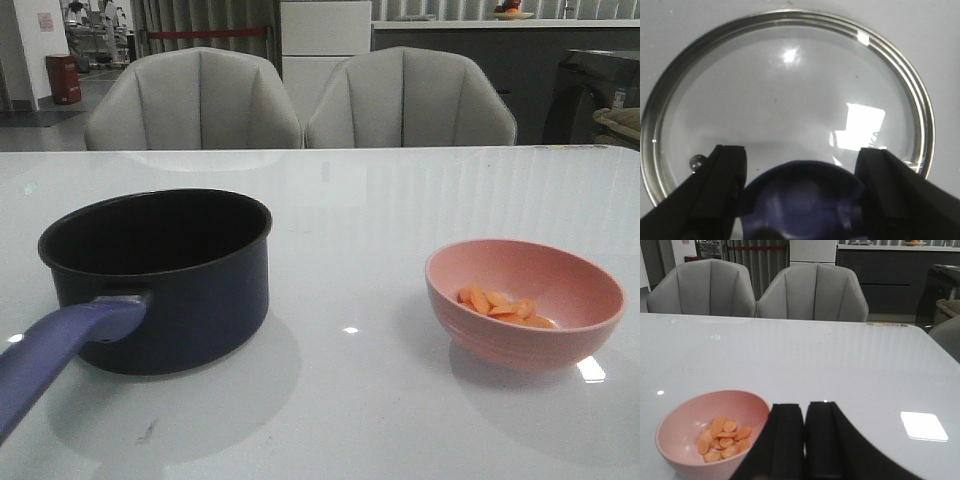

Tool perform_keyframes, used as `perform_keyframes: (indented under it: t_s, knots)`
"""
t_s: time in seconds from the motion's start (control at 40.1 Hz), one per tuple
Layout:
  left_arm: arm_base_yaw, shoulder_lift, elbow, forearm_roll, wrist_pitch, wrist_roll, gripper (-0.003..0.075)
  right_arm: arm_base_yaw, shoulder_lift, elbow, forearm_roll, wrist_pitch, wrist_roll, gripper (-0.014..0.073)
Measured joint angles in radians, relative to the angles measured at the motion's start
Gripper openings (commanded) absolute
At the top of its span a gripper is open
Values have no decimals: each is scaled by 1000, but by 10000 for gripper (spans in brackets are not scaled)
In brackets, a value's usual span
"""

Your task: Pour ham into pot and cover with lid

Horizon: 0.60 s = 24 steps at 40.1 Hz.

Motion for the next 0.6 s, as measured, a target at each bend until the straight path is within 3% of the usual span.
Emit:
perform_keyframes:
  t_s: [0.374,0.598]
  knots:
    - [0,-12,-17,0,39,0,506,0,0,0,0,0,0,161]
    - [-31,-183,-17,17,52,2,499,0,0,0,0,0,0,161]
